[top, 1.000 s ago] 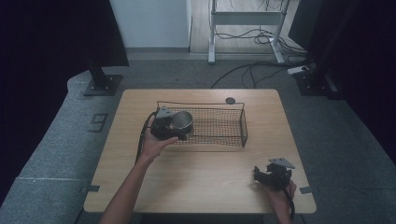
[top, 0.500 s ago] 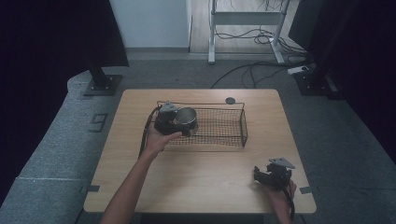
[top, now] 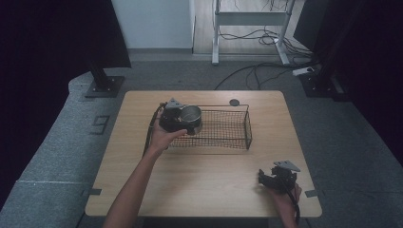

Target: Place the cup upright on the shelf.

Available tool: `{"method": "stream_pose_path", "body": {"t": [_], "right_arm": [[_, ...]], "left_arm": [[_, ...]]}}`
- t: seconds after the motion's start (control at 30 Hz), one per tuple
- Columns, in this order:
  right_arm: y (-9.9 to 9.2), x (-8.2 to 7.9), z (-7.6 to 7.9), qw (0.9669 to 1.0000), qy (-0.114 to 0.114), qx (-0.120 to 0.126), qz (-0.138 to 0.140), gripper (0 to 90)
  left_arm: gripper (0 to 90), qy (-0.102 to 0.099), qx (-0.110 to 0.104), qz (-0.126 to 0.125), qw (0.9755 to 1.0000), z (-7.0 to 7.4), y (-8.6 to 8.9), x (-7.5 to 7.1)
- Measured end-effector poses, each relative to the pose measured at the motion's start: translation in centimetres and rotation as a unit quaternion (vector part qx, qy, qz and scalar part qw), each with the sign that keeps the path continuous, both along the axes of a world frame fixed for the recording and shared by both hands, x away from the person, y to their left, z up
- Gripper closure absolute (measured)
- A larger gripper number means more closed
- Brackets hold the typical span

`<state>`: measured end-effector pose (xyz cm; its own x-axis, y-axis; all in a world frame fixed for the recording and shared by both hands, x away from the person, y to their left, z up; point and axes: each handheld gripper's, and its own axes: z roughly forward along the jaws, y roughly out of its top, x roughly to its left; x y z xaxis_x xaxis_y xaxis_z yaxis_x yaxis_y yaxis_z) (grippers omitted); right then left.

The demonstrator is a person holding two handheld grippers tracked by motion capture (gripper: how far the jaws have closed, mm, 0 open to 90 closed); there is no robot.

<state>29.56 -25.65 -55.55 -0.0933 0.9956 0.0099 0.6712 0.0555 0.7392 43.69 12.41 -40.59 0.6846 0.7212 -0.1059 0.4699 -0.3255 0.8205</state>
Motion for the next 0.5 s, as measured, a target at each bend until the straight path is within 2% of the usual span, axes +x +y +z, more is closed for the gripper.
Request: {"method": "stream_pose_path", "body": {"t": [0.33, 0.5], "right_arm": [[0.0, 0.0, 0.0, 1.0000, 0.000, 0.000, 0.000, 12.7], [0.0, 0.0, 0.0, 1.0000, 0.000, 0.000, 0.000, 12.8]], "left_arm": [[18.9, 0.009, 0.009, 0.005, 0.9999, -0.6, -0.3, 1.3], [18.9, 0.012, 0.016, 0.005, 0.9998, -1.6, -0.8, 2.2]]}}
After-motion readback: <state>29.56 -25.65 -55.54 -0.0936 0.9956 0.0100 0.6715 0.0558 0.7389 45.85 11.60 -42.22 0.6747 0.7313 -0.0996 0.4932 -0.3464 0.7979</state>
